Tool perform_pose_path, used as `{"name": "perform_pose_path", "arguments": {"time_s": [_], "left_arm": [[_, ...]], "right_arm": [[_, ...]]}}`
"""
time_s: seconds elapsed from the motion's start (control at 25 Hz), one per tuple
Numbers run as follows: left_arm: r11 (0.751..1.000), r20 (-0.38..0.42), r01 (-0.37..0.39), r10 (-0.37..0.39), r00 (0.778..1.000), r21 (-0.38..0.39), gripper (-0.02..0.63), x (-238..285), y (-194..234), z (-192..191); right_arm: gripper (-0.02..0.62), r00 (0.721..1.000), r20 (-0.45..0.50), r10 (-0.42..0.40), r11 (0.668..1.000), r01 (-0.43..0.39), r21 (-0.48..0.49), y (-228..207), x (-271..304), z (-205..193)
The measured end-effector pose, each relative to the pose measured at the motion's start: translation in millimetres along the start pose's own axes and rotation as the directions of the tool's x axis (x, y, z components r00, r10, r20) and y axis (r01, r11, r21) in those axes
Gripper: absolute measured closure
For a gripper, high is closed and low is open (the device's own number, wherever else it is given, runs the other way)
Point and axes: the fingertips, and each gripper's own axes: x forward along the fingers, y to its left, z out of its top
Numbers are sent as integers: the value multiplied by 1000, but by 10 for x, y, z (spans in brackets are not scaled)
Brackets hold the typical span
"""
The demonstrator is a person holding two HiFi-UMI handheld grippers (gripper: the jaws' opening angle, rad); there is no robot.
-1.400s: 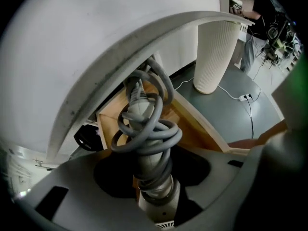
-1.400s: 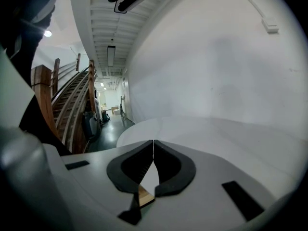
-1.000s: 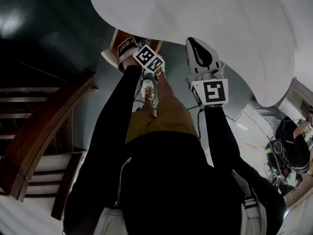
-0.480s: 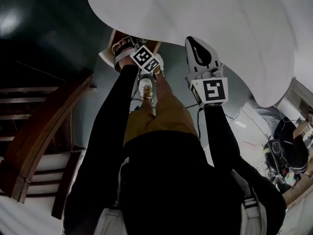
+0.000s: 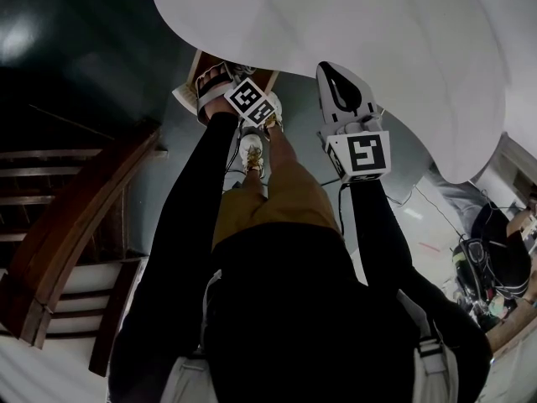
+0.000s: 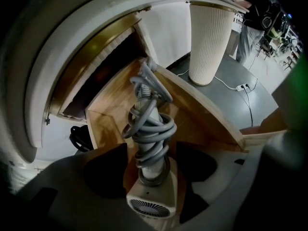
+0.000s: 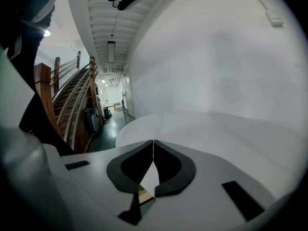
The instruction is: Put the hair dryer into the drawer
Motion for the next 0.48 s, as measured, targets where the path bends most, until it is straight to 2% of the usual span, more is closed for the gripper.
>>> {"name": "perform_pose_path", "arguments": {"time_s": [0.48], "left_arm": [[1000,37,26,-26,999,-2,263,-177,-65,-53]], "right_arm": [[568,1000,20,2,1000,-2,-17,136,-16,121]]}}
